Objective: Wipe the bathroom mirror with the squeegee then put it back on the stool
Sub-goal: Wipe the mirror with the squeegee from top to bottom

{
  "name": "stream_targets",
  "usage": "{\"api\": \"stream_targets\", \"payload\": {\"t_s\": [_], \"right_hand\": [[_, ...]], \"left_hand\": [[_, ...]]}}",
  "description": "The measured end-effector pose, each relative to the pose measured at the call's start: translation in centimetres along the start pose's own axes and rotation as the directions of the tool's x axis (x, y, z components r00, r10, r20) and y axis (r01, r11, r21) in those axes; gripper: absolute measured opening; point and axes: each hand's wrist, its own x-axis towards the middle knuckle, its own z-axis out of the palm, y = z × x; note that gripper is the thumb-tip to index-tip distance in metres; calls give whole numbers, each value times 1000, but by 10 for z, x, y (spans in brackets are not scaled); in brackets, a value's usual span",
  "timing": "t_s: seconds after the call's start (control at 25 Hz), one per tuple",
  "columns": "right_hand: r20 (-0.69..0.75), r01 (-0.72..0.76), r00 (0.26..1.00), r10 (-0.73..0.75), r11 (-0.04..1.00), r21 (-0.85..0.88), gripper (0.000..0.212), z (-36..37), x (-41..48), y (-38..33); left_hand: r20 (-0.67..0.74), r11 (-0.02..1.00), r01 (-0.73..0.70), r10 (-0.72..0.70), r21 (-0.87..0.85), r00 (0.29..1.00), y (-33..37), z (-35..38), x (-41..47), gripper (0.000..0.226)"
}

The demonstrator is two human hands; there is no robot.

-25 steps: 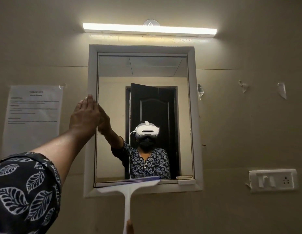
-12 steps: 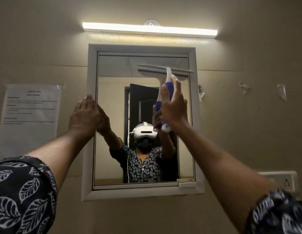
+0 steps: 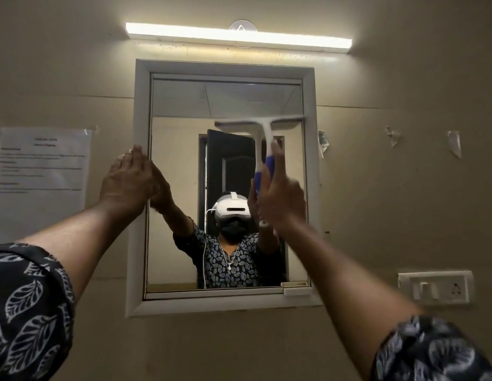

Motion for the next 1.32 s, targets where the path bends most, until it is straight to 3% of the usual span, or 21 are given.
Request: {"api": "stream_targets", "payload": {"t_s": [0.16, 0.28, 0.36, 0.4, 0.44, 0.48, 0.56, 0.68, 0.72, 0.8, 0.88, 0.92, 0.96, 1.0, 1.08, 1.24, 1.32], "right_hand": [[32, -37, 999, 40, 997, -72, 52, 14, -156, 42], [213, 50, 972, -102, 970, 237, 58, 79, -97, -26], [340, -56, 935, -97, 909, 413, 83, 93, -57, -67], [346, -66, 922, -172, 813, 579, 108, 112, -44, -74], [364, -108, 903, -228, 700, 706, 121, 126, -37, -84], [367, -130, 901, -231, 664, 736, 110, 133, -34, -87], [355, -159, 927, -119, 733, 662, 72, 136, -22, -83], [438, -239, 887, -146, 666, 706, 58, 130, -5, -90], [400, -238, 914, -70, 704, 669, 57, 118, -5, -95], [184, -42, 979, -86, 801, 598, 55, 96, -20, -101], [-93, 124, 992, -89, 863, 490, 48, 52, -31, -83], [-124, 79, 992, -16, 853, 516, 46, 25, -21, -70], [-146, 160, 984, -99, 847, 506, 42, 6, -11, -59], [-125, 158, 985, -118, 913, 376, 39, -9, -15, -55], [-71, 13, 997, -4, 993, 120, 41, -45, 13, -38], [-56, 33, 998, -35, 999, -41, 42, -22, 73, -49], [-58, -7, 998, 6, 1000, -19, 41, -16, 89, -44]], "left_hand": [[5, 1000, -13, 13, 21, 1000, -3, 0, -1, 100], [16, 1000, -5, 5, 29, 1000, -2, 2, -1, 100], [16, 999, -9, 9, 41, 1000, -1, 2, -1, 99], [15, 999, -10, 10, 38, 1000, -1, 1, -2, 98], [13, 999, -11, 11, 36, 1000, -1, 0, -2, 97], [11, 999, -11, 11, 40, 1000, -1, 0, -2, 97], [14, 999, -9, 8, 50, 1000, -1, -1, -3, 96], [21, 999, -9, 8, 47, 1000, 0, -4, -5, 93], [20, 999, -9, 8, 46, 1000, 0, -5, -5, 93], [20, 999, -6, 6, 37, 1000, 1, -5, -4, 92], [16, 1000, -3, 3, 24, 1000, 0, -4, -3, 92], [12, 1000, -3, 3, 19, 1000, -1, -3, -3, 92], [10, 1000, -2, 1, 15, 1000, -1, -2, -2, 92], [10, 1000, 0, 0, 9, 1000, -1, -1, -2, 93], [10, 1000, 2, -2, 0, 1000, -1, -1, -1, 94], [4, 1000, -1, 1, -14, 1000, 1, 1, 0, 95], [-1, 1000, 5, -5, -20, 1000, 0, 2, 1, 95]]}}
